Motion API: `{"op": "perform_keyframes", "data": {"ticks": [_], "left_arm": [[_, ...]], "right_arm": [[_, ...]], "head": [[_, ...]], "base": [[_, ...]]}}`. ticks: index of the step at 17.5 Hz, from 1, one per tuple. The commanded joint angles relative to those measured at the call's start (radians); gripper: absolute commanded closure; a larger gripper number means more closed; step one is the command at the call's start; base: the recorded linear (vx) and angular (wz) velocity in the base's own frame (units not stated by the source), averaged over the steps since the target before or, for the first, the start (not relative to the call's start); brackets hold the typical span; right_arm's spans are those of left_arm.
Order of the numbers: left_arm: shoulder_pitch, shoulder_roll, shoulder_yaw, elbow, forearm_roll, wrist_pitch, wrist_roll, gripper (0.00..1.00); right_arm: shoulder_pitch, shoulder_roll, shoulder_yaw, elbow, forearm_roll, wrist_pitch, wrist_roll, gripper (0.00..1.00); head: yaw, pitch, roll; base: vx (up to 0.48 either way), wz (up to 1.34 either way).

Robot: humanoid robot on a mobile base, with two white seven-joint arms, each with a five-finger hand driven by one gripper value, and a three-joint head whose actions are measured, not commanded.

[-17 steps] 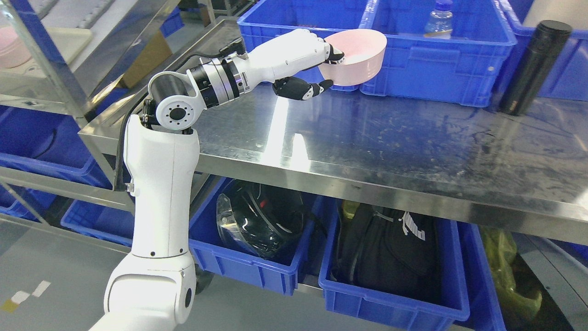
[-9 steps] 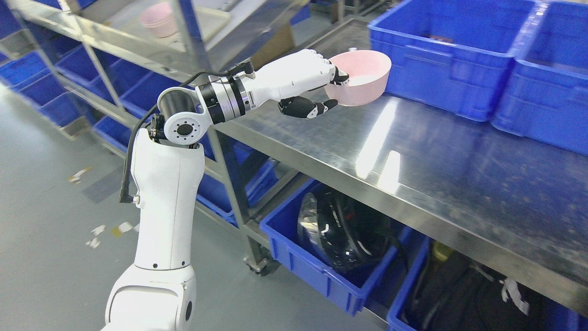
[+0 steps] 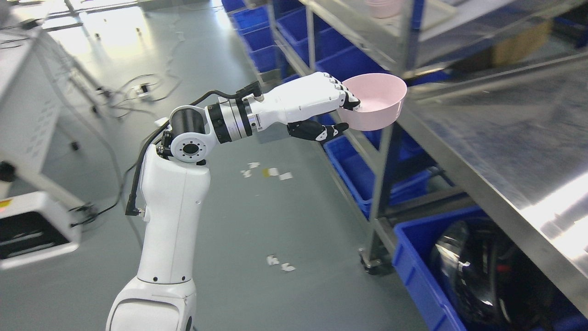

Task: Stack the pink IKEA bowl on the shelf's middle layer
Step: 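Hold the bowl in the left hand while the robot turns and drives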

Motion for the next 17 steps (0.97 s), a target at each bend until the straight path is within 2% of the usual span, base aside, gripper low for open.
{"op": "perform_keyframes", "data": {"ticks": [1, 7, 17], "left_arm": [[0.019, 0.017, -0.026, -0.012, 0.018, -0.001, 0.001, 0.97], [0.014, 0.017, -0.047, -0.012, 0.017, 0.004, 0.004, 0.97], [0.014, 0.017, -0.069, -0.010, 0.015, 0.011, 0.019, 0.97]], "right_arm": [[0.005, -0.017, 0.000, -0.017, 0.000, -0.001, 0.000, 0.00], [0.005, -0.017, 0.000, -0.017, 0.000, -0.001, 0.000, 0.00], [0.005, -0.017, 0.000, -0.017, 0.000, -0.001, 0.000, 0.00]], "head": [[0.0000, 0.000, 0.000], [0.0000, 0.000, 0.000], [0.0000, 0.000, 0.000]], "base": [[-0.018, 1.44], [0.039, 1.19], [0.151, 0.26]]}}
